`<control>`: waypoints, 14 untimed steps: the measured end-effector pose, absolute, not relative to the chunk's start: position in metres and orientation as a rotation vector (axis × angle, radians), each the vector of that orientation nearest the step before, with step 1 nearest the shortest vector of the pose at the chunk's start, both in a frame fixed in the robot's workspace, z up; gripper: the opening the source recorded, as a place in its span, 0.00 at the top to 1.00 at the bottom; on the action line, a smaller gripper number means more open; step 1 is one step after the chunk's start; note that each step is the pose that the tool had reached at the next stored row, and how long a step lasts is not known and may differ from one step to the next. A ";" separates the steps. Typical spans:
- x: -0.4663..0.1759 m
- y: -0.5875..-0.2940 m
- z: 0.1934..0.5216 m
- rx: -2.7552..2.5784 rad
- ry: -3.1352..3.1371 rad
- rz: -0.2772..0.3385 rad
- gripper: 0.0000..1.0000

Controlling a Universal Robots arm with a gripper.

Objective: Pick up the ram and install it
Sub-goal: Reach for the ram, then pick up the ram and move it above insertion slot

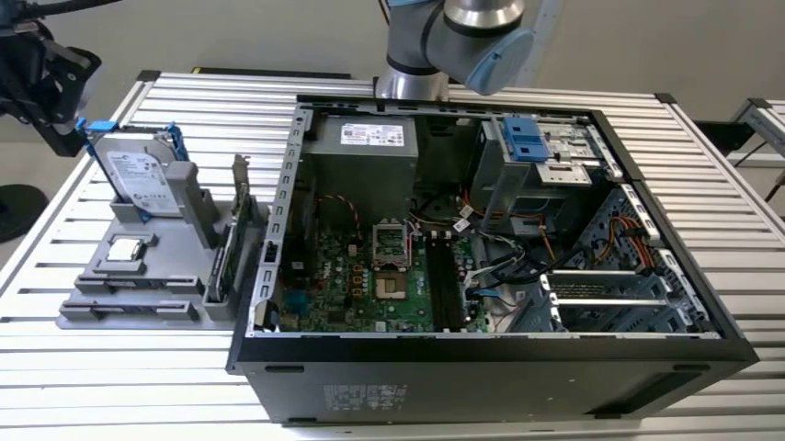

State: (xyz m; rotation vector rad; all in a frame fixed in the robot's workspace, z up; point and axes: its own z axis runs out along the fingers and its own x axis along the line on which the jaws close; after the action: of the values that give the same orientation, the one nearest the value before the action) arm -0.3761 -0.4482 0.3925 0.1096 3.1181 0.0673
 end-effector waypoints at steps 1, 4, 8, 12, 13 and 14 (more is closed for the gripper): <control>-0.376 -0.450 0.393 0.108 3.118 0.067 1.00; -0.376 -0.454 0.393 0.101 3.119 0.067 1.00; -0.376 -0.460 0.392 0.094 3.119 0.067 1.00; -0.376 -0.466 0.393 0.088 3.119 0.067 1.00; -0.376 -0.468 0.393 0.086 3.119 0.067 1.00; -0.376 -0.470 0.392 0.084 3.119 0.068 1.00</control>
State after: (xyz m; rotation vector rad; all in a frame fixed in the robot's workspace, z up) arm -0.3761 -0.4700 0.3925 0.0845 3.1192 0.0676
